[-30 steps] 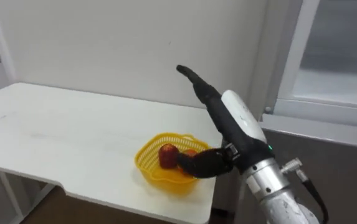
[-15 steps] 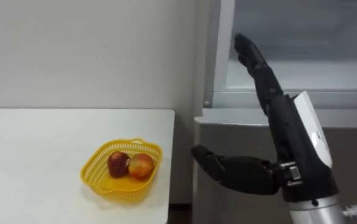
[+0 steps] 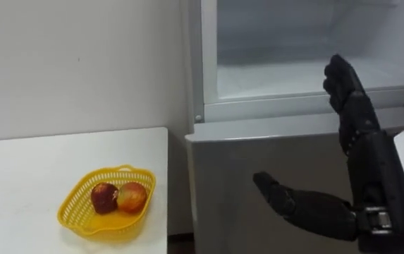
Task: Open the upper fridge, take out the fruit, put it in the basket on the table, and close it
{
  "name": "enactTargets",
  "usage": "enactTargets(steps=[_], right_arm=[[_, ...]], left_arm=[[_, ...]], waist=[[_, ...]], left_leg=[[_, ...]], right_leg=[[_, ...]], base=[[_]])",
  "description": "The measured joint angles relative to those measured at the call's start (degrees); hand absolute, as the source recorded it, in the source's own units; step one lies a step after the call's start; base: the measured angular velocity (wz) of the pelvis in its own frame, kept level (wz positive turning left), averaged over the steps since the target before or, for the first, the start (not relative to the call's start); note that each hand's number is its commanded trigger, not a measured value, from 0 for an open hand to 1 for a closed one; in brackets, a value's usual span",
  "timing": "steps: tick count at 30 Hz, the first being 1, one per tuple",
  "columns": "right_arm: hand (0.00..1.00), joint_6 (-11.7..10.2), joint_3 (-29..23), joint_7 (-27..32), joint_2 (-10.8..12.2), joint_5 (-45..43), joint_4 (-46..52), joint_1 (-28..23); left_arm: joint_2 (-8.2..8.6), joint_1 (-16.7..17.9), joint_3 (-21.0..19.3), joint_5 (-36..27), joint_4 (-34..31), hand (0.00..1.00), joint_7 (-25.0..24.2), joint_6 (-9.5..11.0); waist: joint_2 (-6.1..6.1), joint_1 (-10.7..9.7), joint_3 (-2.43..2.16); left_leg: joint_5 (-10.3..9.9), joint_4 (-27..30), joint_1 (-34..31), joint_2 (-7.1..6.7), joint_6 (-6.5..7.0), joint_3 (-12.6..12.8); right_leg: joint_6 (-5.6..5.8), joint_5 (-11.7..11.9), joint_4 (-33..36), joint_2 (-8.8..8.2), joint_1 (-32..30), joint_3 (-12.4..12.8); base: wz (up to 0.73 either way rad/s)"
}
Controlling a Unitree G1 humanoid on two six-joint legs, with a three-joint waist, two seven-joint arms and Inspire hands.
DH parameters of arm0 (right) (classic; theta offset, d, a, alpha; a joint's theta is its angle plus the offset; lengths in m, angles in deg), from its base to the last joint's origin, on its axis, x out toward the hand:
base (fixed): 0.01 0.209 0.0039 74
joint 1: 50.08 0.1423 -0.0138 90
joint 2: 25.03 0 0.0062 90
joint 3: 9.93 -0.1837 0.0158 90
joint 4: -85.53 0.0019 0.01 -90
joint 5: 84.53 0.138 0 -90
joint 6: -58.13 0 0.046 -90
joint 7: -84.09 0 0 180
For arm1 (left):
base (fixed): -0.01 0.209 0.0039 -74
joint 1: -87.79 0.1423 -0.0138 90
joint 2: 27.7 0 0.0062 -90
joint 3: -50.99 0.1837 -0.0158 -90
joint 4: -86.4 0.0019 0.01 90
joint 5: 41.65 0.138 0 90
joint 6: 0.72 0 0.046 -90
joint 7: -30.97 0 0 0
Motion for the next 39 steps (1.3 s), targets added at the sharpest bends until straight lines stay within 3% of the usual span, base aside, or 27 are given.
enactTargets(steps=[7,15,21,29,32,35,39], right_arm=[[0.0,0.5,-0.4,-0.1,0.0,-1.9,-7.9,-7.2],[0.0,-0.1,-1.5,3.4,0.9,-1.6,-23.9,-8.1],[0.0,-0.1,-2.9,8.6,2.5,3.0,-36.2,-12.1],[0.0,-0.2,-5.5,12.4,2.8,15.1,-45.5,-12.4],[0.0,-0.1,-5.5,11.9,2.8,16.3,-54.8,-11.4],[0.0,1.1,-5.5,9.3,2.7,17.8,-70.3,-10.2],[0.0,5.9,-5.9,3.0,2.7,18.1,-85.8,-10.2]], left_arm=[[0.05,0.1,0.0,0.0,0.0,0.0,0.0,-0.1],[0.05,-0.4,0.0,-1.2,-0.2,0.0,0.8,-0.1],[0.05,0.3,0.0,-2.5,-0.4,0.0,1.9,-0.1],[0.0,1.5,-0.2,-3.4,-1.3,0.0,2.5,-0.5],[0.23,2.7,-0.5,-3.3,-2.4,0.0,2.5,-1.0],[0.49,2.4,-1.4,-3.1,-2.0,0.0,2.9,-1.6],[0.91,2.2,-4.5,-1.7,-1.5,0.0,2.4,-3.4]], waist=[[0.45,-0.3,0.19],[-0.31,-1.0,0.22],[-0.66,-1.7,0.14],[-0.57,-2.9,-0.03],[-0.87,-3.5,-0.07],[-0.82,-3.5,-0.17],[-0.72,-3.0,-0.2]], left_leg=[[-0.1,-0.1,0.1,0.23,-0.01,1.3],[-0.2,0.0,0.0,0.04,0.11,1.6],[-0.3,-0.2,0.0,-0.26,0.24,1.5],[-0.5,-0.6,1.2,-0.31,0.12,1.4],[-0.5,-0.6,1.2,-0.32,0.1,1.4],[-0.5,-0.5,1.3,-0.44,0.16,0.9],[-0.6,-0.5,1.6,-0.79,0.2,-0.1]], right_leg=[[0.0,0.0,0.5,0.06,-0.7,0.9],[0.06,-0.1,0.3,-0.09,-0.8,1.4],[0.4,-0.1,-0.5,-0.2,-0.4,1.3],[0.41,-0.1,-1.5,-0.19,0.9,1.3],[0.4,-0.1,-1.5,-0.21,1.0,1.3],[0.45,-0.2,-1.7,-0.35,1.5,0.4],[0.59,-0.5,-1.8,-0.51,2.0,0.0]], base=[[-0.09],[-0.02],[0.02],[0.0],[0.0],[0.1],[0.08]])
